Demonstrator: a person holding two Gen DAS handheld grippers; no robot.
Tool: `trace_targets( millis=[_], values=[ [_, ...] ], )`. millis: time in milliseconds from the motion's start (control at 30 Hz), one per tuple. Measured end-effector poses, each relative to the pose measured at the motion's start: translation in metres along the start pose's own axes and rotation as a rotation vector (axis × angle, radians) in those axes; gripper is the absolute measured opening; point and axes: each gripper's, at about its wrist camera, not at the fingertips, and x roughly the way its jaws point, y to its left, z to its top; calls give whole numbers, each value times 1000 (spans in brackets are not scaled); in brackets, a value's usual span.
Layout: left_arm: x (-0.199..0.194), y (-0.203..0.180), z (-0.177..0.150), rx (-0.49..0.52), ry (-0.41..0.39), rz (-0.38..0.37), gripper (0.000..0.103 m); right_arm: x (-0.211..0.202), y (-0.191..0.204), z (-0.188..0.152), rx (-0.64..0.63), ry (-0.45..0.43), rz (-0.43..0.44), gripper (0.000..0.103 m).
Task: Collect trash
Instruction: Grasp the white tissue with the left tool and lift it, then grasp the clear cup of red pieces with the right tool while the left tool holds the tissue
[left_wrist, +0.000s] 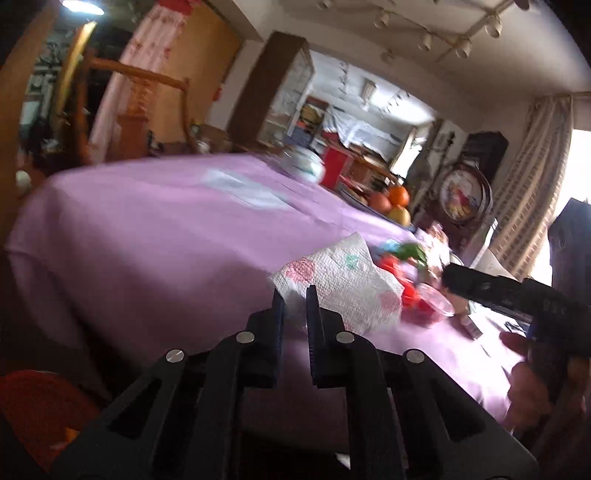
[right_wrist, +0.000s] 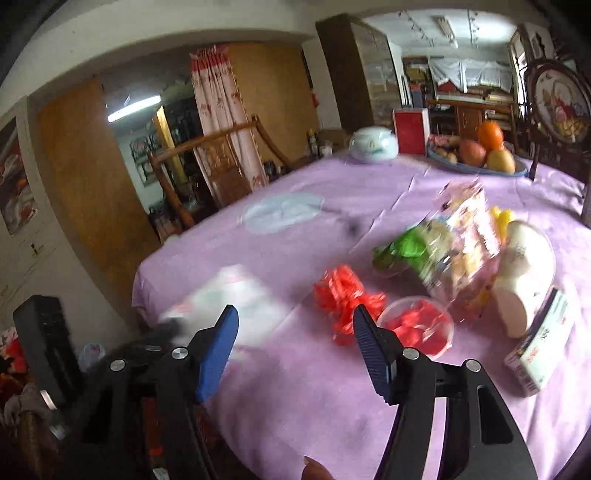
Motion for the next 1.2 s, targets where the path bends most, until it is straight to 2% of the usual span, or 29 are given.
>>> trace_targets(
  millis=[100, 200, 333, 600, 867, 1033, 1133, 1200],
  values=[
    [-28, 44, -2, -52, 10, 108, 14, -1, -12, -9, 20, 3, -5, 67],
    [-32, 68, -16, -109, 49, 152, 14, 13, -19, -11, 16, 48, -23, 67],
    [-29, 75, -35, -150, 101, 121, 14, 16, -23, -10, 36, 55, -15, 68],
    [-18, 72, -37, -136, 143, 80, 13, 29, -12, -6, 12, 65, -23, 69],
    [-21, 59, -20, -124, 92, -2, 13, 15, -38, 20, 38, 42, -172, 69],
    [-18, 49, -10, -103, 75, -16, 13, 30, -40, 27, -7, 117, -181, 69],
    [-10, 43, -7, -96, 86, -23, 13, 42, -44, 17, -6, 182, -229, 71],
    [-8, 38, -6, -87, 89, -28, 13, 44, -43, 9, -58, 181, -308, 71]
  ],
)
